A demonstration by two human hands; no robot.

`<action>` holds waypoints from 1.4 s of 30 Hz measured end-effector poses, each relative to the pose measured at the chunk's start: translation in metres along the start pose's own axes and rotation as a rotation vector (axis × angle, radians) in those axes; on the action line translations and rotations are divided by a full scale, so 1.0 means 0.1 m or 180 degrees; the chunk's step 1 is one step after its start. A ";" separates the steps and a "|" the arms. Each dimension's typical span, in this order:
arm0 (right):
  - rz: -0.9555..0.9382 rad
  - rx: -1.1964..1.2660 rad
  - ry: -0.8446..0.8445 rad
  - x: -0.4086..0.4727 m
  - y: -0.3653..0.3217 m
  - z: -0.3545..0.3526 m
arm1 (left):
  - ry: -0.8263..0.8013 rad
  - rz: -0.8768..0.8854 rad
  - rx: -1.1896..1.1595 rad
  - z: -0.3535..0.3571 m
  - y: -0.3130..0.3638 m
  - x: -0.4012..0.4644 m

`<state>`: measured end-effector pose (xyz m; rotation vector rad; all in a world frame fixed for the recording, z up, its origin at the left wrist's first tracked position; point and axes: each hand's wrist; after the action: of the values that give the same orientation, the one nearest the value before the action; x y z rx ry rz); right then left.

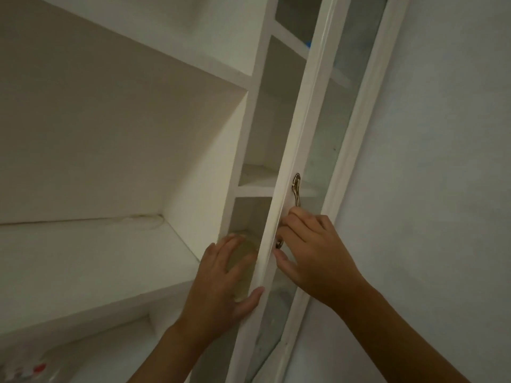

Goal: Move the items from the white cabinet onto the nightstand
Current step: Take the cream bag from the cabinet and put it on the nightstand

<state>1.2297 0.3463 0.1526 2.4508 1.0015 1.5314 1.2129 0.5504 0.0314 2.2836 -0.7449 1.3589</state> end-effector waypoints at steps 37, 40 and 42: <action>0.0875 -0.0799 -0.0479 -1.56 1.22 -1.18 | -0.0217 0.1143 -0.1420 1.27 1.44 0.75; 0.0938 -0.0878 -0.0536 -1.71 1.37 -1.18 | -0.0304 0.1183 -0.1361 1.41 1.53 0.83; 0.0966 -0.0944 -0.0570 -1.78 1.49 -1.19 | -0.0344 0.1243 -0.1323 1.50 1.59 0.91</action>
<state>1.1524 0.0981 0.1321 2.5452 0.3551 1.3810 1.2535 0.3181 0.0510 1.9538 -1.4209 1.1001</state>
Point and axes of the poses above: each hand's wrist, its own x-axis towards the middle knuckle, its own z-axis out of the palm, y = z × x, and after that the axes turned 11 degrees about z, right-handed
